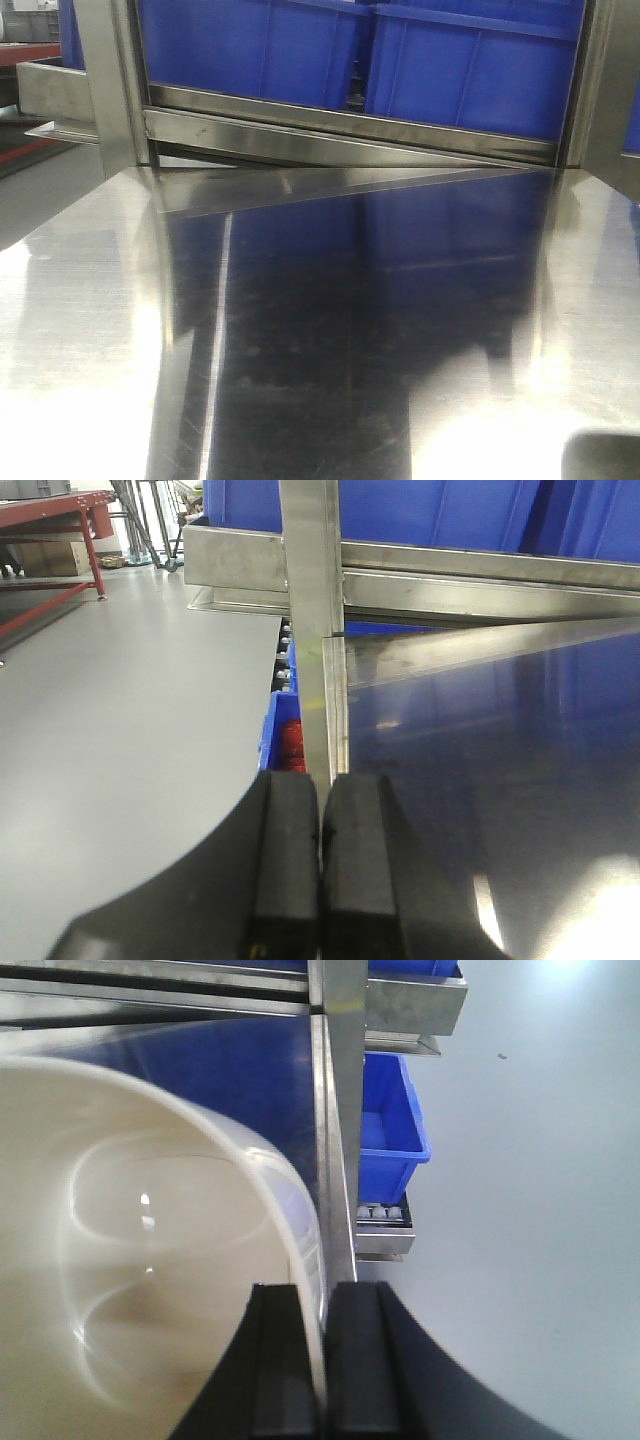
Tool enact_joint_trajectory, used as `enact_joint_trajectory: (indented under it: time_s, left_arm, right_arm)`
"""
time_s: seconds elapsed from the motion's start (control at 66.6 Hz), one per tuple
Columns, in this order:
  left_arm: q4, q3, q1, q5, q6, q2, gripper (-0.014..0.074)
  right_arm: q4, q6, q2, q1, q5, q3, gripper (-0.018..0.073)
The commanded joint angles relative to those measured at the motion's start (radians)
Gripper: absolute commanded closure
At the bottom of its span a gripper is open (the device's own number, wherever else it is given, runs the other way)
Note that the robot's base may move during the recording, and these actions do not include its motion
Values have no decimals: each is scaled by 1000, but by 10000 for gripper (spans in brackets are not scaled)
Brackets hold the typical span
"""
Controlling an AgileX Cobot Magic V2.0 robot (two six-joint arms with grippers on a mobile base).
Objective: Move white bin to right shelf second layer
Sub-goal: 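Drive the base away from the table holding the bin in the right gripper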
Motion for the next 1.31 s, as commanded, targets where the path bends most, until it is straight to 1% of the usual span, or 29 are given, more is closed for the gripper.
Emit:
enact_joint_trajectory:
  time_s: [0.0,1.292]
  left_arm:
    - [0,37,-5,-87,-5,-14,512]
    - [0,37,-5,-87,-5,-14,512]
  right_arm:
    - [-13,6,5,-5,-102,-32,510]
    - [-13,6,5,-5,-102,-32,510]
